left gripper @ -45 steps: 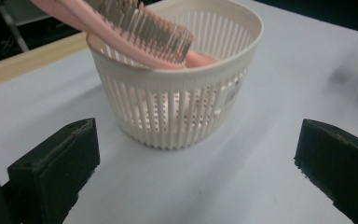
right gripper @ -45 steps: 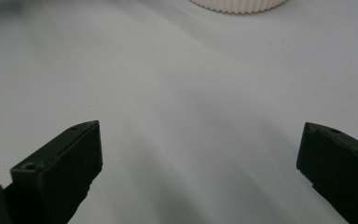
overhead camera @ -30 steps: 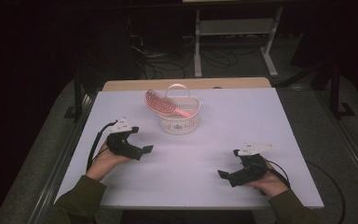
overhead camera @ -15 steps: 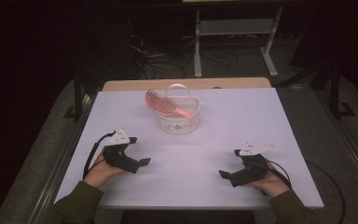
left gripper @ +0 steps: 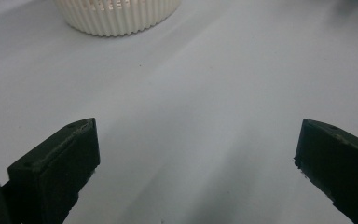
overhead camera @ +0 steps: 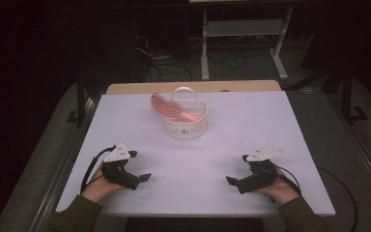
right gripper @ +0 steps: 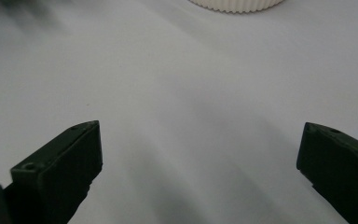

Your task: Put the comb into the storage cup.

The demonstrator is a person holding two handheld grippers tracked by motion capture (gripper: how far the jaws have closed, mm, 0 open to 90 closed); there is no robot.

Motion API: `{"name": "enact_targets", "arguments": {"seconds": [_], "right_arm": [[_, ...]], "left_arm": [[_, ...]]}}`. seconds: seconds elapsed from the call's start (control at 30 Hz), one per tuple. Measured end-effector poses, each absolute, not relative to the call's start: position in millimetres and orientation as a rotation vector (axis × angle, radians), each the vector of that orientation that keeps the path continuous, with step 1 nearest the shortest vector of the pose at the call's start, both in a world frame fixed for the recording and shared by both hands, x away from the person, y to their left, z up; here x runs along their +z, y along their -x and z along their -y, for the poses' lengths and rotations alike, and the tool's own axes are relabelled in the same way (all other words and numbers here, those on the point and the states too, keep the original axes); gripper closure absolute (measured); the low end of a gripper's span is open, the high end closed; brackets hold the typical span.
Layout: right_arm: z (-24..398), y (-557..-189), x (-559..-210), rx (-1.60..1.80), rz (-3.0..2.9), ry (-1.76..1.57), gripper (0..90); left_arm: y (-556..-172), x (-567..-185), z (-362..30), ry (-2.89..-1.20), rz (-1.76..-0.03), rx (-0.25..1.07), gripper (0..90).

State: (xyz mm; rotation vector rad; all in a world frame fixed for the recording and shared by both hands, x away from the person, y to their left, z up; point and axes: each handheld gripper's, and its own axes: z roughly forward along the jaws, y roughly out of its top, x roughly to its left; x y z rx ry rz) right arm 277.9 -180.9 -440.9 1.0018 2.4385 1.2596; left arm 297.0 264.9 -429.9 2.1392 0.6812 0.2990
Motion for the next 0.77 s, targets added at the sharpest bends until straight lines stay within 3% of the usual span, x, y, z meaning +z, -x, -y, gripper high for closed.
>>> {"name": "enact_targets", "arguments": {"seconds": [0.77], "right_arm": [[180.4,-278.7,-442.5,1.248,-2.442,-1.006,0.0]], "left_arm": [[-290.3,-436.4,-271.6,-2.141,-0.668,0.286,0.0]]}}
